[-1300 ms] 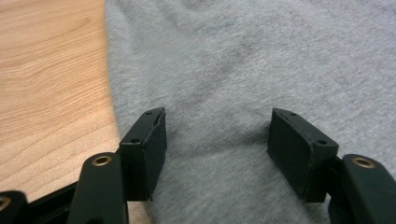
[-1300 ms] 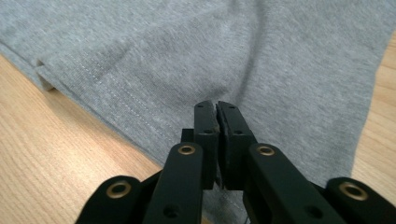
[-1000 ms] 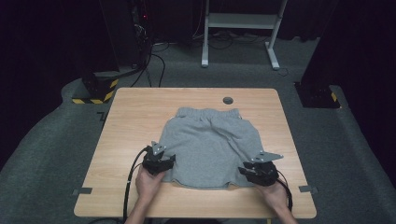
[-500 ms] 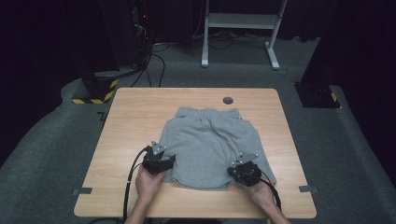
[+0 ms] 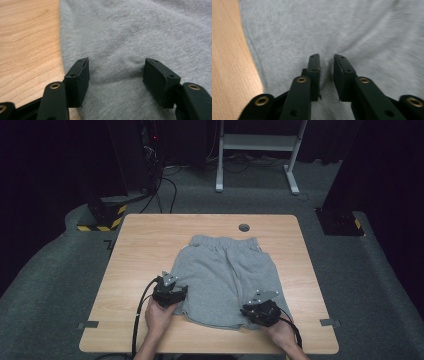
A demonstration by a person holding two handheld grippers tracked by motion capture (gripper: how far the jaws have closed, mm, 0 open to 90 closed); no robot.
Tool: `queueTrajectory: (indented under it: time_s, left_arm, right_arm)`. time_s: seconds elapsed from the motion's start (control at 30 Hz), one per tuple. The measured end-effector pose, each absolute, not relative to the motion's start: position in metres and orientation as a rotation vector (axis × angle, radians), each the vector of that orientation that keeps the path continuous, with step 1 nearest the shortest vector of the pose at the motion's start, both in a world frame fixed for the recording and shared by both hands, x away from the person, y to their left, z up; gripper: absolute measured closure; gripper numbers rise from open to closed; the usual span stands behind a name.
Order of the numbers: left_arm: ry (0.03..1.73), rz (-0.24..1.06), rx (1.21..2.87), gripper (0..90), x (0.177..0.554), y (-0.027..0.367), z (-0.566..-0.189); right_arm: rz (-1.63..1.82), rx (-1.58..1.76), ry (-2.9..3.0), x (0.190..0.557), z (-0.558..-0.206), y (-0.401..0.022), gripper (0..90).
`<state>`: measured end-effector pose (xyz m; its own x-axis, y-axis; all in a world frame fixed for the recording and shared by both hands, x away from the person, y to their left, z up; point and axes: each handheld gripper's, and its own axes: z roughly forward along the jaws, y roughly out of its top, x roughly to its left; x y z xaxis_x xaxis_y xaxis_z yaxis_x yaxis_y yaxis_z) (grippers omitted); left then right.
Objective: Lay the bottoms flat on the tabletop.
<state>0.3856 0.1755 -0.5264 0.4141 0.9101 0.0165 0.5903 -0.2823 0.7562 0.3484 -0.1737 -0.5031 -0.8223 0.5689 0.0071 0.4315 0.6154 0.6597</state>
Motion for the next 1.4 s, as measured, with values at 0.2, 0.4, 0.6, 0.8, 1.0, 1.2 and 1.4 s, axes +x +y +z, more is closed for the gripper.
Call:
queueTrajectory:
  time_s: [0.2,0.4,0.6,0.8,1.0,1.2,1.4]
  left_arm:
    - [1.270,0.601,1.990,37.9,0.386,0.175,-0.526]
    - [1.270,0.602,1.989,37.8,0.386,0.175,-0.526]
    - [1.270,0.602,1.989,37.9,0.386,0.175,-0.526]
    - [1.270,0.602,1.989,37.9,0.386,0.175,-0.526]
    - [1.269,0.599,1.988,38.2,0.385,0.175,-0.526]
    - [1.268,0.597,1.987,39.1,0.385,0.175,-0.526]
    - [1.257,0.595,1.990,40.9,0.385,0.175,-0.526]
  right_arm:
    - [0.997,1.052,2.404,0.358,-0.488,-0.219,70.0]
    - [0.885,1.338,2.234,0.385,-0.494,-0.267,66.5]
    - [0.831,1.421,2.206,0.403,-0.505,-0.274,64.7]
    - [0.802,1.383,2.265,0.415,-0.507,-0.267,82.9]
    - [0.755,1.357,2.219,0.417,-0.497,-0.278,87.3]
    - [0.724,1.400,2.198,0.422,-0.500,-0.285,86.2]
    - [0.856,1.329,2.207,0.412,-0.495,-0.265,75.8]
